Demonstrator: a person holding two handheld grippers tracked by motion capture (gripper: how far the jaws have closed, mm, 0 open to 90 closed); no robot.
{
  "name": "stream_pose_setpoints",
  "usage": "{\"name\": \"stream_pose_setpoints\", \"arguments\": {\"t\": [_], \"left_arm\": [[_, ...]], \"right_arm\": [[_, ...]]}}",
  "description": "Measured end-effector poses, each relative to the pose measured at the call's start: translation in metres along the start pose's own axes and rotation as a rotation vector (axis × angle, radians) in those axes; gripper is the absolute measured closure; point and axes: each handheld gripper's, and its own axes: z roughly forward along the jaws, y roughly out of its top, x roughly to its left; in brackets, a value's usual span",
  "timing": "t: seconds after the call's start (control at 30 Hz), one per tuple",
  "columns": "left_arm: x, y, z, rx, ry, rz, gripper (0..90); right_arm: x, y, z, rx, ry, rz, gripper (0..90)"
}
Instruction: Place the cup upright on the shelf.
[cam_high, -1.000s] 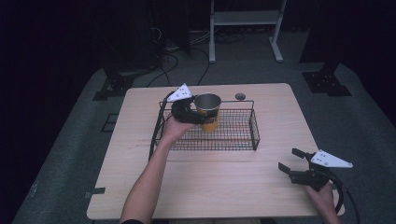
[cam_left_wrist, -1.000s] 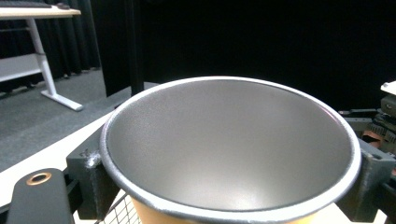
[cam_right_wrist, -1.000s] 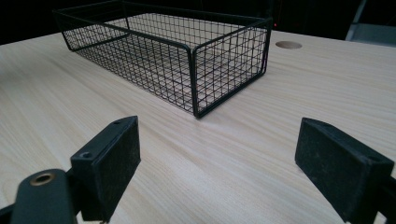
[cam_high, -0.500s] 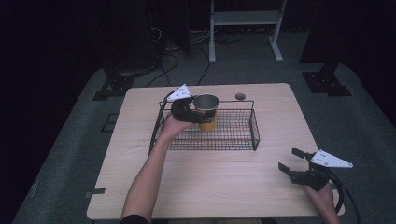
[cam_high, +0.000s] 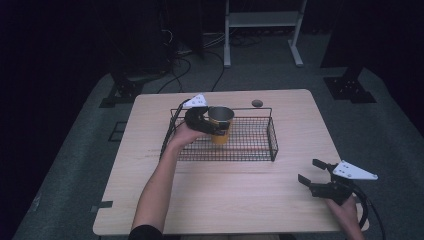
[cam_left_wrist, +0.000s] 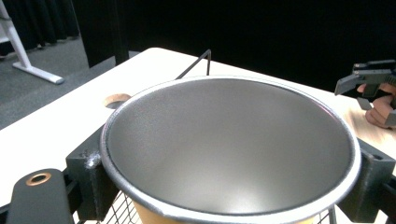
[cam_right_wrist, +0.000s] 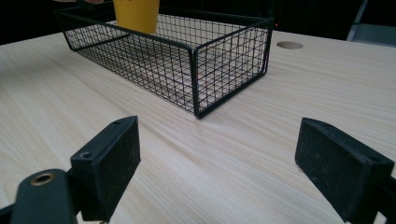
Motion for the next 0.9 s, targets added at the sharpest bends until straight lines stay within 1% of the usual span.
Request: {"name": "stream_pose_setpoints", "arguments": {"t": [0.17,0.23,0.3,0.33,0.37,0.43,0.5,0.6,0.7,0.73,0.77,0.8,0.9], "left_arm": [[0.001,0.0,0.002,0.011,-0.007,0.011,11.8],[0.003,-0.002,0.003,0.027,0.0,0.013,11.7],[0.004,-0.003,0.003,0.032,-0.003,0.01,11.7],[0.005,-0.005,0.004,0.048,-0.004,0.015,11.6],[0.005,-0.005,0.004,0.048,-0.004,0.015,11.6],[0.005,-0.006,0.005,0.063,-0.004,0.021,11.6],[0.006,-0.008,0.005,0.071,-0.007,0.017,11.3],[0.007,-0.01,0.007,0.094,0.001,0.031,11.3],[0.008,-0.012,0.008,0.1,0.004,0.023,11.4],[0.008,-0.013,0.01,0.125,0.007,0.04,11.4],[0.008,-0.013,0.01,0.125,0.007,0.04,11.4],[0.007,-0.015,0.012,0.143,0.009,0.052,11.4],[0.008,-0.016,0.013,0.149,0.007,0.05,11.4]], "right_arm": [[0.0,0.0,0.0,-0.002,0.0,0.002,13.0],[0.0,0.0,0.0,0.0,0.0,-0.001,13.1],[0.0,0.0,0.0,-0.001,0.0,0.001,13.1],[0.0,0.0,0.0,-0.002,0.0,0.004,13.1],[0.0,0.0,0.0,-0.002,0.0,0.004,13.1],[0.0,0.0,0.0,-0.002,0.001,0.001,13.1],[0.0,0.0,0.0,0.0,0.0,0.0,13.1],[0.0,0.0,0.0,-0.002,0.0,0.001,13.1],[0.0,0.0,0.0,-0.001,0.001,-0.001,13.1],[0.0,0.0,0.0,-0.002,0.001,0.002,13.1],[0.0,0.0,0.0,-0.002,0.001,0.002,13.1],[0.0,0.0,0.0,-0.002,0.001,0.002,13.1],[0.0,0.0,0.0,-0.001,0.0,0.0,13.1]]}}
